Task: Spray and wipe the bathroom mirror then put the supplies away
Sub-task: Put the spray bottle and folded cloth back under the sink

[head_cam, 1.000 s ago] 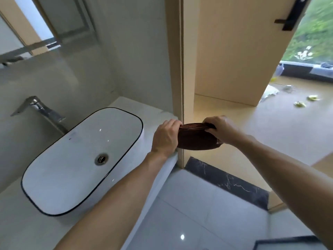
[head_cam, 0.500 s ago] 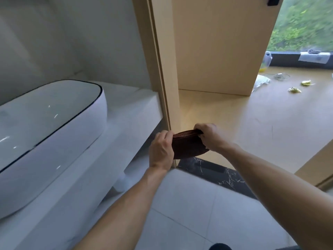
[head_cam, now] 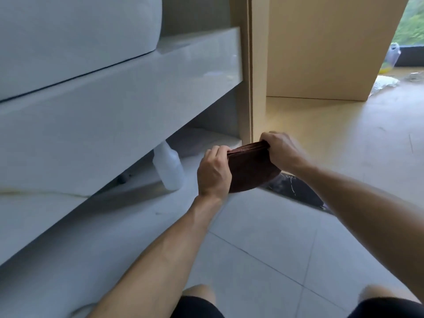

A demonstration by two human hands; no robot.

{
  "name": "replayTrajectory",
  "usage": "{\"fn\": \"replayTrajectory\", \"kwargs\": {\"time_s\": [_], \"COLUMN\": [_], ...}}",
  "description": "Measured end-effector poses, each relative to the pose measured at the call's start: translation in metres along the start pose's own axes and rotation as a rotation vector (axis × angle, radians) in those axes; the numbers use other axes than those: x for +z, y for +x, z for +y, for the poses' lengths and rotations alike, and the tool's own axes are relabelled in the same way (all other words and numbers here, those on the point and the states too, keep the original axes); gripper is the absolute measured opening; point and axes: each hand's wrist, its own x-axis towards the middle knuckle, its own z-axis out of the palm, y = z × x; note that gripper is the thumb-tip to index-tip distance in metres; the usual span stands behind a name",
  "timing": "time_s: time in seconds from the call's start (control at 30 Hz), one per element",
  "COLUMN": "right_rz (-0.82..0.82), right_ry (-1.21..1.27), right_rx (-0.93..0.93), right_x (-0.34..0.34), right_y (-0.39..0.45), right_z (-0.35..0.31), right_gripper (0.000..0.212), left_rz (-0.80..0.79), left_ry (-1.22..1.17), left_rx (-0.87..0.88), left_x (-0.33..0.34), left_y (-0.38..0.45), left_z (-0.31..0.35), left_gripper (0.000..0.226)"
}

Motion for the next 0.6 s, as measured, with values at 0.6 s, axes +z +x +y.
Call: {"fn": "replayTrajectory", "kwargs": {"time_s": [0.6], "right_rz": [-0.114], "right_ry": [-0.005], "right_rx": [-0.098], "right_x": [0.107], "right_y": [-0.031], "right_z": [-0.190], "right_gripper": [0.015], "left_rz": [0.023], "left_ry": [0.241], "left_rx": [-0.239], "left_x": [-0.122], "left_y": [-0.129], "left_z": [-0.134], "left_gripper": [0.017]}}
